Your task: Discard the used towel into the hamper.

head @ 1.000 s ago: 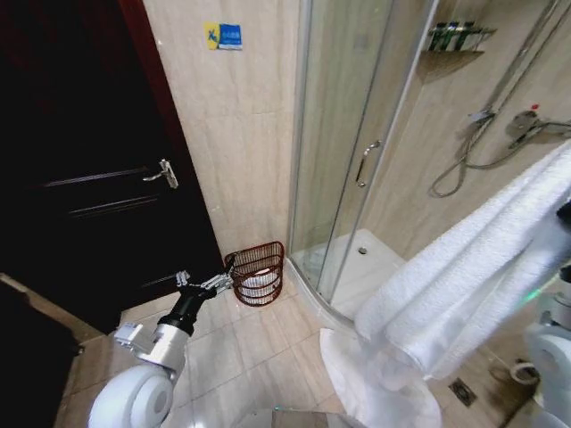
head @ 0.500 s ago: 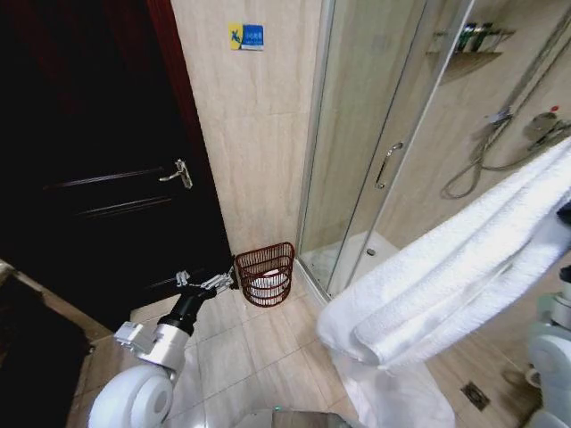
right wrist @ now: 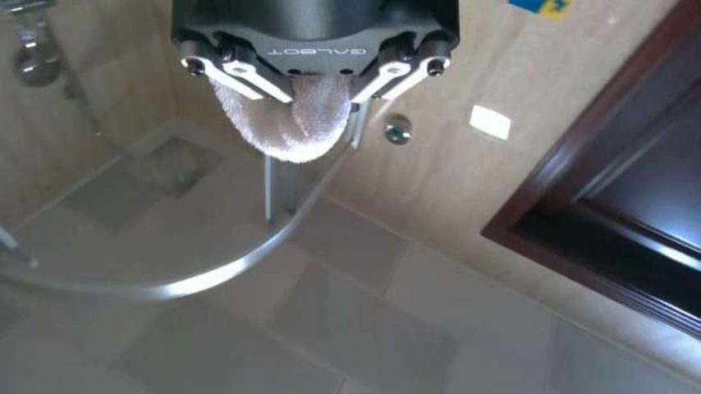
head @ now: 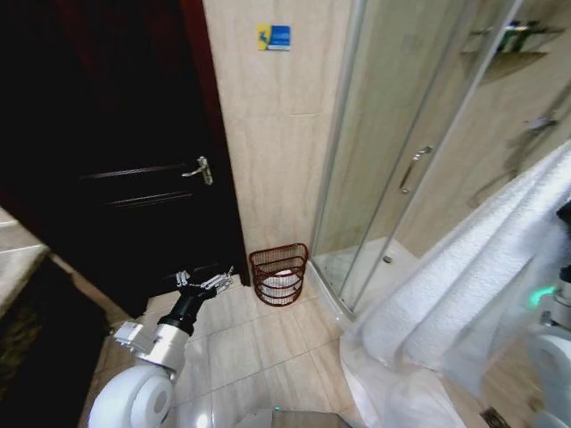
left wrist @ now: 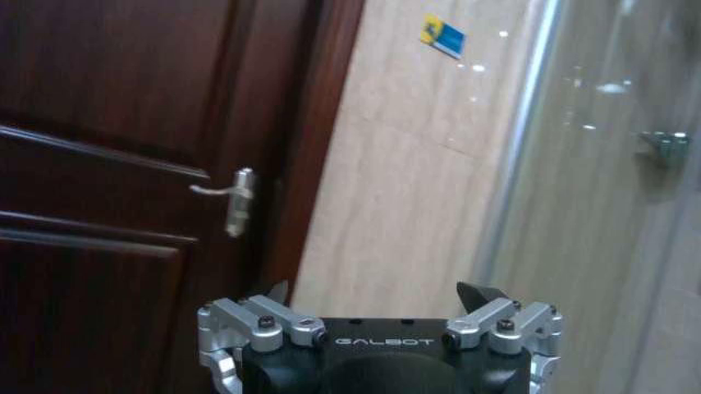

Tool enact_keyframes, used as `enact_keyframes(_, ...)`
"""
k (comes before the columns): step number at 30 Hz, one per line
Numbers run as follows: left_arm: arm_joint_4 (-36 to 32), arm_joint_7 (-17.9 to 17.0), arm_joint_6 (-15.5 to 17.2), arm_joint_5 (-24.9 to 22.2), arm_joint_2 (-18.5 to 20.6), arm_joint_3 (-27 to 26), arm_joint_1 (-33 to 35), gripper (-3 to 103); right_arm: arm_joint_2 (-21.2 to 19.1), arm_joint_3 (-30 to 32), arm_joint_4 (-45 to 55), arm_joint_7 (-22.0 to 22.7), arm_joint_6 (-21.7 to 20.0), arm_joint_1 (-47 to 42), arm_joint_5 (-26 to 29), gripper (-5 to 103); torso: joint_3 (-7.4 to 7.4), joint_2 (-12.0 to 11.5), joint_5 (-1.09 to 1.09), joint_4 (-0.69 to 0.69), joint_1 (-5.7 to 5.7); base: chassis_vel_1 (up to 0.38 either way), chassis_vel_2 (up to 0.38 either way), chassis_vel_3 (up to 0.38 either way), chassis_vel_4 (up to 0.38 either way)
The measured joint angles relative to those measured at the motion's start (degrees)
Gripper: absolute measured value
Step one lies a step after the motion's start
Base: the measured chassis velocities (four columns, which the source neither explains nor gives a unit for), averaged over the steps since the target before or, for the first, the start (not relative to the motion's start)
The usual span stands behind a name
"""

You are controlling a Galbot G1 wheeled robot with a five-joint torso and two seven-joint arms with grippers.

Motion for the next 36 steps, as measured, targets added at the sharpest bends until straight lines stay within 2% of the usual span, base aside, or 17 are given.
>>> enact_keyframes(21, 0.0, 0.0, 0.0, 0.0, 0.0, 0.0, 0.0, 100, 0.0, 0.0, 0.0, -0.01, 0.0, 0.0, 0.0, 6, 0.0, 0.0, -0.02, 0.03, 0.0, 0.124, 0.115, 0.12, 0.115)
enact_keyframes(25, 0.0, 0.0, 0.0, 0.0, 0.0, 0.0, 0.0, 100, 0.0, 0.0, 0.0, -0.01, 0.0, 0.0, 0.0, 6, 0.0, 0.0, 0.0, -0.02, 0.0, 0.008, 0.016, 0.008, 0.006)
enact_keyframes(36, 0.0, 0.0, 0.0, 0.0, 0.0, 0.0, 0.0, 100, 0.0, 0.0, 0.0, -0.01, 0.0, 0.0, 0.0, 6, 0.0, 0.0, -0.02, 0.0, 0.0, 0.0, 0.0, 0.0, 0.0)
